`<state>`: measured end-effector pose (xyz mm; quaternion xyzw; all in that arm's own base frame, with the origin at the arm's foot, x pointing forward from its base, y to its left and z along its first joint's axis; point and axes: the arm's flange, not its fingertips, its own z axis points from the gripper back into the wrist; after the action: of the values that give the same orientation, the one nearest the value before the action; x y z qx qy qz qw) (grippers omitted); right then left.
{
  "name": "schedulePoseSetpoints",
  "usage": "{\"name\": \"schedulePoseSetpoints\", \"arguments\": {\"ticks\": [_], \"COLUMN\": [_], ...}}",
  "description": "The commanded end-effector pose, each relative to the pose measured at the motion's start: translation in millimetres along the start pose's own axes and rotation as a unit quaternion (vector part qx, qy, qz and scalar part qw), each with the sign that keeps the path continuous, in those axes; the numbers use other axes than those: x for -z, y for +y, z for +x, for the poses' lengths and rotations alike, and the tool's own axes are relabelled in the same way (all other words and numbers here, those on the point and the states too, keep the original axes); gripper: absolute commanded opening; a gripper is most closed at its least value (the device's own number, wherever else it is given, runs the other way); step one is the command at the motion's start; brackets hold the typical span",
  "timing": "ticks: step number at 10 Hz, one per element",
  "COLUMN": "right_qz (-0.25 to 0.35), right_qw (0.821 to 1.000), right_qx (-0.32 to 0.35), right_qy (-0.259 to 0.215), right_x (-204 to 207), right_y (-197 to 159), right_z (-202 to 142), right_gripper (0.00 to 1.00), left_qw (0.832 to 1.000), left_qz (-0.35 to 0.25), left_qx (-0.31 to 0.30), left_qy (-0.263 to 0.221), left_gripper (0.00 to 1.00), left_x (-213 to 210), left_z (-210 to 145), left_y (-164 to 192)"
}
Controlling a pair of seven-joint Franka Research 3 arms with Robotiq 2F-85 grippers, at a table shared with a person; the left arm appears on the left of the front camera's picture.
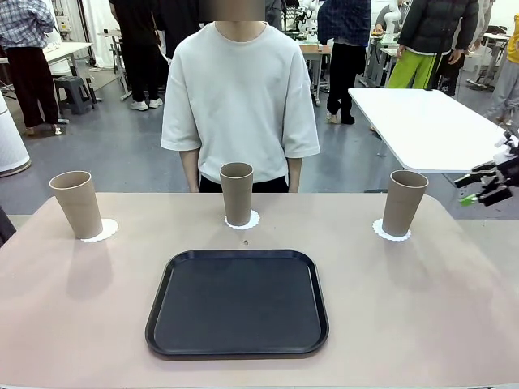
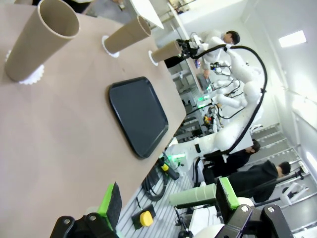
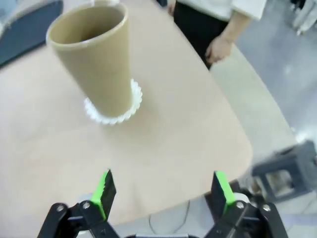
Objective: Place coasters on the table and set cups on them.
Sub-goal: Take one Reusable plastic cup from the Flat Tray and place it on a coaster set by the human.
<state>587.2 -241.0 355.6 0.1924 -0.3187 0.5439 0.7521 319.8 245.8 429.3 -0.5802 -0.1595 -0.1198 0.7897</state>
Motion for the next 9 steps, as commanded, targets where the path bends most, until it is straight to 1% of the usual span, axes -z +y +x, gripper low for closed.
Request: {"name": "schedulePoseSetpoints", "arguments": {"ticks": [1, 2, 3, 4, 5, 7, 8, 9], "right_qz": [-0.002, -0.017, -0.024, -0.029, -0.028, -0.043, -0.049, -0.054], "right_qw": [0.987, 0.974, 0.956, 0.944, 0.935, 0.923, 0.922, 0.928], "right_qx": [-0.065, -0.097, -0.118, -0.13, -0.147, -0.178, -0.191, -0.203], "right_qy": [0.144, 0.202, 0.266, 0.302, 0.323, 0.338, 0.333, 0.309], "right_x": [-14, -22, -27, -30, -32, -43, -45, -53], "right_y": [63, 86, 112, 134, 159, 206, 218, 220], "right_z": [48, 73, 101, 122, 144, 184, 194, 198], "right_gripper": [1.0, 1.0, 1.0, 1.0, 1.0, 1.0, 1.0, 1.0], "left_qw": [1.0, 1.0, 1.0, 1.0, 1.0, 1.0, 1.0, 1.0], "left_qz": [0.0, 0.0, 0.0, 0.0, 0.0, 0.0, 0.0, 0.0], "left_qx": [0.003, 0.003, 0.003, 0.003, 0.003, 0.003, 0.003, 0.003], "left_qy": [-0.004, -0.004, -0.004, -0.004, -0.004, -0.004, -0.004, -0.004], "left_gripper": [1.0, 1.0, 1.0, 1.0, 1.0, 1.0, 1.0, 1.0], "left_x": [-2, -2, -2, -2, -2, -2, -2, -2], "left_z": [-1, -1, -1, -1, -1, -1, -1, -1], "left_y": [-1, -1, -1, -1, -1, -1, -1, -1]}}
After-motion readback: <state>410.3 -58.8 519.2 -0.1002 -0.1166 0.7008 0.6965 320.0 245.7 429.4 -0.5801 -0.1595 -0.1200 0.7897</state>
